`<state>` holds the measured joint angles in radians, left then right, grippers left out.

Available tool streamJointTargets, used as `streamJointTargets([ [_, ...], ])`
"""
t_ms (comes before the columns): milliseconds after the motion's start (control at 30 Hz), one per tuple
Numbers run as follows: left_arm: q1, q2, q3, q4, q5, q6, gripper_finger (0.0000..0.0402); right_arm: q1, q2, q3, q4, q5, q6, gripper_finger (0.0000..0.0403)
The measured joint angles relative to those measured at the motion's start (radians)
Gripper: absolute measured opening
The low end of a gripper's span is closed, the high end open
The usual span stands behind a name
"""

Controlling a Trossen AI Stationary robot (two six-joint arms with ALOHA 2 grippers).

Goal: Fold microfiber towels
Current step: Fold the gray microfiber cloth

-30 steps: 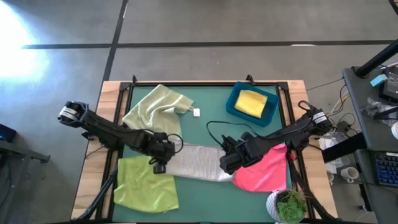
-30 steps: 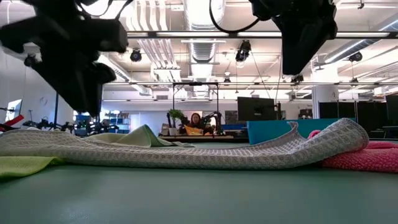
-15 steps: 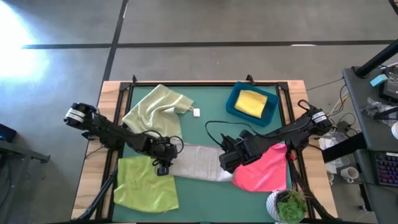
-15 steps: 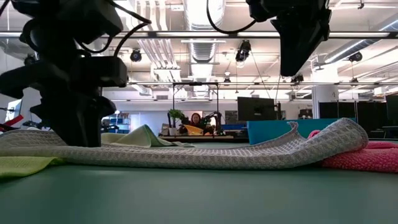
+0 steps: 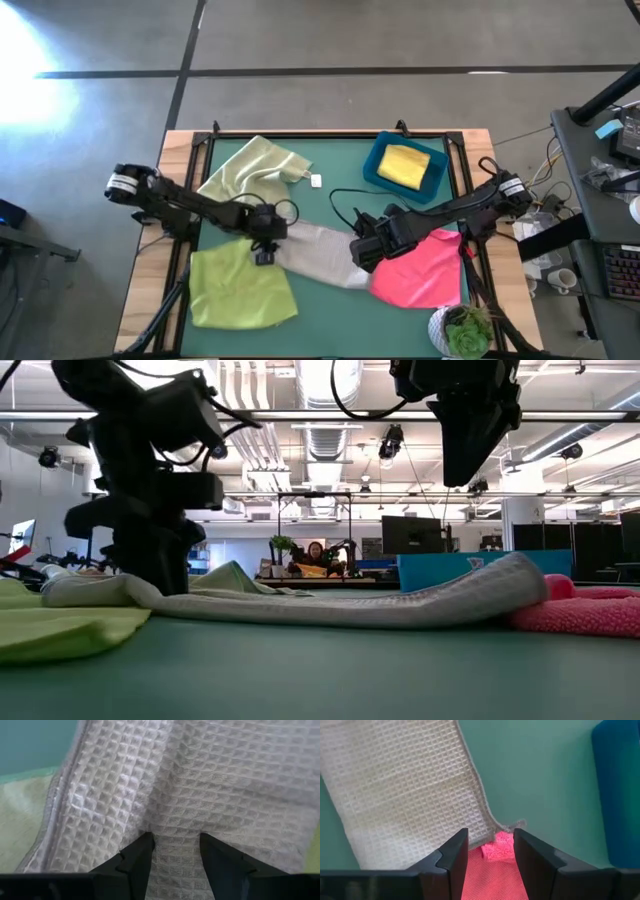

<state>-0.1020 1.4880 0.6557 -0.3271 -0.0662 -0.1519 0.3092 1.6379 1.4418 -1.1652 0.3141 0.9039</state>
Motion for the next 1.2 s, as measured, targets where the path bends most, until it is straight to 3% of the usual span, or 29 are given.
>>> streamJointTargets([
  [233, 0.026, -0.032, 0.023, -0.051, 0.008, 0.003, 0.0154, 0.0, 0.0, 0.0, -0.007, 0.0, 0.0, 0.0148],
  [433, 0.02, -0.097, 0.034, -0.082, 0.127, -0.031, 0.0154, 0.0, 0.0, 0.0, -0.017, 0.0, -0.005, 0.0148],
  [600, 0.01, -0.178, 0.035, -0.068, 0.139, -0.052, 0.0154, -0.002, -0.001, 0.0, -0.035, 0.0, -0.033, 0.0148],
  [800, -0.014, -0.219, 0.038, 0.161, 0.135, -0.054, 0.0154, -0.021, -0.005, 0.0, -0.072, 0.0, -0.084, 0.0148],
  [933, -0.038, -0.186, 0.046, 0.387, 0.061, -0.052, 0.0154, -0.032, -0.019, 0.0, -0.14, 0.001, -0.106, 0.0148],
  [1200, -0.06, -0.01, 0.209, 0.468, -0.022, -0.047, 0.0154, -0.033, -0.126, -0.007, -0.261, 0.112, -0.141, 0.0148],
])
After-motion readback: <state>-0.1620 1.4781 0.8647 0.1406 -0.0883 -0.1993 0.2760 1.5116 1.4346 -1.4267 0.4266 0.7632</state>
